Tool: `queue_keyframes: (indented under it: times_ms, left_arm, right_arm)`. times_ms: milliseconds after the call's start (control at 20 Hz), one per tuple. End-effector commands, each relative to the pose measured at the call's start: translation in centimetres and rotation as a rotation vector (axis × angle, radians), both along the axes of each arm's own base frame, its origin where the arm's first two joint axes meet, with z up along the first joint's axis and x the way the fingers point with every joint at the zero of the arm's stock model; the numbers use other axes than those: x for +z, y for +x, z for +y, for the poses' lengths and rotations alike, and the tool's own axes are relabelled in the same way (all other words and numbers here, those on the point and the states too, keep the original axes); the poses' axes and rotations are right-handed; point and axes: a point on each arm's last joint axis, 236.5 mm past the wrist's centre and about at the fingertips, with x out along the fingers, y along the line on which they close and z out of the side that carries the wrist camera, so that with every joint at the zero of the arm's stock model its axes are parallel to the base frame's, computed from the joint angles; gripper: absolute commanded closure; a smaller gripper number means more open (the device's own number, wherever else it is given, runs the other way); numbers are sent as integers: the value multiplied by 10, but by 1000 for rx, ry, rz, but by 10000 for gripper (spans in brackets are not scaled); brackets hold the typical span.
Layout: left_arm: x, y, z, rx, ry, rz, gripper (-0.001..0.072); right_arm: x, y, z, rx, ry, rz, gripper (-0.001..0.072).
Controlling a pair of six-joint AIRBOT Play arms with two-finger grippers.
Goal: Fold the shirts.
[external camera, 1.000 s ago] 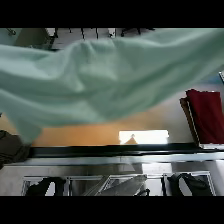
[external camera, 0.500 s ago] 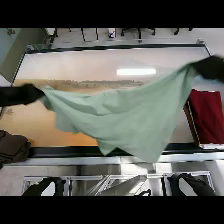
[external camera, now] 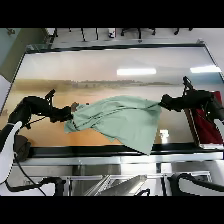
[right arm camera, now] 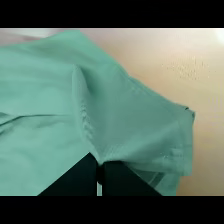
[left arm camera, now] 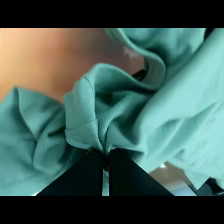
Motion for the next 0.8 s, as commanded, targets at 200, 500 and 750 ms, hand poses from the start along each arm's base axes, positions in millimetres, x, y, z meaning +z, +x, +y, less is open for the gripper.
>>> queue_keyframes:
  times_ms: [200, 500, 750]
  left_arm:
    - [51, 30, 11, -130, -3, 37, 16]
    - [69, -32, 11, -175, -14, 77, 17]
    - [20, -71, 22, -98, 75, 46, 18]
  right_arm:
    - [38, -29, -19, 34, 38, 29, 240]
    - [0, -153, 2, 104, 19, 207, 241]
    - [-40, -214, 35, 61, 113, 253, 240]
